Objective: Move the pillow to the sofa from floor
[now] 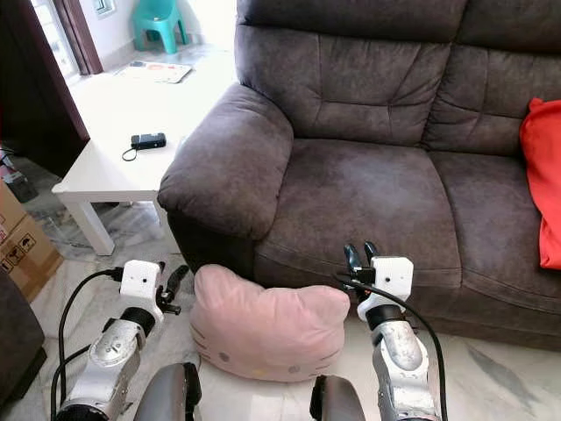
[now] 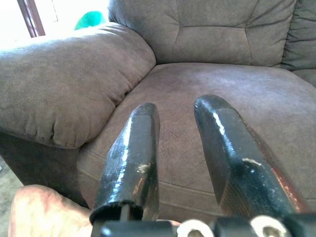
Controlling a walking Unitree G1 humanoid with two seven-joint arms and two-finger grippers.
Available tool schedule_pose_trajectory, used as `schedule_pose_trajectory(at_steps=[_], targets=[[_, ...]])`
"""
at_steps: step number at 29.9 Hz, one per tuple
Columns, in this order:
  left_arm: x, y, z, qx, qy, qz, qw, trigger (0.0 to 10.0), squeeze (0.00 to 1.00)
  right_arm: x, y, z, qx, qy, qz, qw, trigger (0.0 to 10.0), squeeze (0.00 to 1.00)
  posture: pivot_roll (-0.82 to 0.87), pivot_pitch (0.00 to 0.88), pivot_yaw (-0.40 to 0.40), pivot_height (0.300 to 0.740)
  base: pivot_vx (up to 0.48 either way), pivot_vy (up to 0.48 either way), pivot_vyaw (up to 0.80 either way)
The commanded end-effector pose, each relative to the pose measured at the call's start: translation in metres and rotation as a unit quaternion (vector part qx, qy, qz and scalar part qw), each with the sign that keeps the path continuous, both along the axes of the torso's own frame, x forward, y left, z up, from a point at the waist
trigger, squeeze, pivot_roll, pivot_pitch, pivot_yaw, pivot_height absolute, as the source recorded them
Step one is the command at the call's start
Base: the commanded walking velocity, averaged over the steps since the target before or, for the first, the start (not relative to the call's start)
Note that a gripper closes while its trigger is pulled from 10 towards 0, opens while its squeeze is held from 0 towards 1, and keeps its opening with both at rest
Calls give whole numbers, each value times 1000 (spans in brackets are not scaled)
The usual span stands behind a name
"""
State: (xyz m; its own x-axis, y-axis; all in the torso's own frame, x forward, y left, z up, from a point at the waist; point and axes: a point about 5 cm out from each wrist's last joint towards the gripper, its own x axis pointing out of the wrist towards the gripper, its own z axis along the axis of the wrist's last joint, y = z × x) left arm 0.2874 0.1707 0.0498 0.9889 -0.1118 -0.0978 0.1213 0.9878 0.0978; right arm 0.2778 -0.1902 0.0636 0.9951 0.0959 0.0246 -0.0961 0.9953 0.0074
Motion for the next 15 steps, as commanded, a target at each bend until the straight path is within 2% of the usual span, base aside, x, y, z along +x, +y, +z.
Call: schedule_pose_trajectory(at_steps=[1,14,15], targets=[[-2,2,-3,-1,9,7,1000,10000,0,1,1,1,-4,2,6,1000,10000,0,4,0,-36,570,0,0,0],[0,6,-3,8,6,26,1000,10000,0,1,3,1,-8,1,14,1000,10000,0,1,0,-34,570,0,0,0],[0,6,-3,8,6,27,1000,10000,0,0,4,2,-8,-2,17,1000,10000,0,2,0,-34,570,0,0,544]])
